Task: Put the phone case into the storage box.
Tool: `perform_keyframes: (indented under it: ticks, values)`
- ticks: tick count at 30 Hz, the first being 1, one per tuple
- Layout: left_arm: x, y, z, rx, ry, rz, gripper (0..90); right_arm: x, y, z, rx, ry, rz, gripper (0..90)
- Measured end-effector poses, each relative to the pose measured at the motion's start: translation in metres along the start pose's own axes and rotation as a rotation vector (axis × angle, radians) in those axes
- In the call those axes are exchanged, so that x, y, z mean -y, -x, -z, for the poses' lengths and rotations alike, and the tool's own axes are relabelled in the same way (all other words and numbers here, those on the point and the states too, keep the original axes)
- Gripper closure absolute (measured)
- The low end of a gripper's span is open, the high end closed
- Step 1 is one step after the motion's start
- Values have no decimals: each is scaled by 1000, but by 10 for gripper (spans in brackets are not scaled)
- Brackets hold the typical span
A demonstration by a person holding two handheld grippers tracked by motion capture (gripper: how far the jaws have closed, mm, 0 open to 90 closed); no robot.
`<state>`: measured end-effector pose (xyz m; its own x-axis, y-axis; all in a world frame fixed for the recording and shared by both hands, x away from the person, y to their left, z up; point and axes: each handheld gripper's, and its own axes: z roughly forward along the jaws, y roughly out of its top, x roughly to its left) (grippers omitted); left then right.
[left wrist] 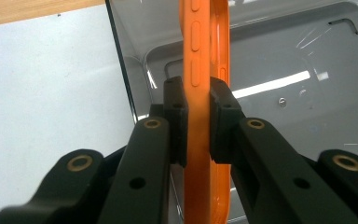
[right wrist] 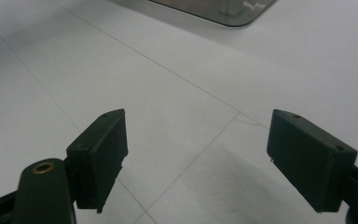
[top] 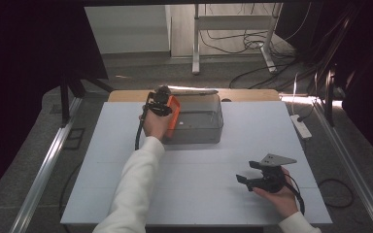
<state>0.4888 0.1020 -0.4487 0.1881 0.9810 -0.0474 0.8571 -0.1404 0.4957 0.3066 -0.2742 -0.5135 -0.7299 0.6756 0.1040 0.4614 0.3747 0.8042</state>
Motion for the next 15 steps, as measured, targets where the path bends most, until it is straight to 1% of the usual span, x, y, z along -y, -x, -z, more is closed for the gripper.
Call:
perform_keyframes:
  ticks: [3,7,9,14,15]
  values:
    - [0,0,0,-9,-5,-1,797,-1,0,1,-3,8,0,206]
    - [1,-1,-1,-14,-10,18,797,-2,0,1,-10,13,-2,206]
    - [1,0,-1,-23,-11,20,797,-3,0,1,-14,15,0,206]
    - [0,3,-2,-39,-12,29,797,-6,-1,-1,-28,23,16,206]
    - [0,5,-3,-40,-13,34,797,-7,-2,0,-28,17,24,206]
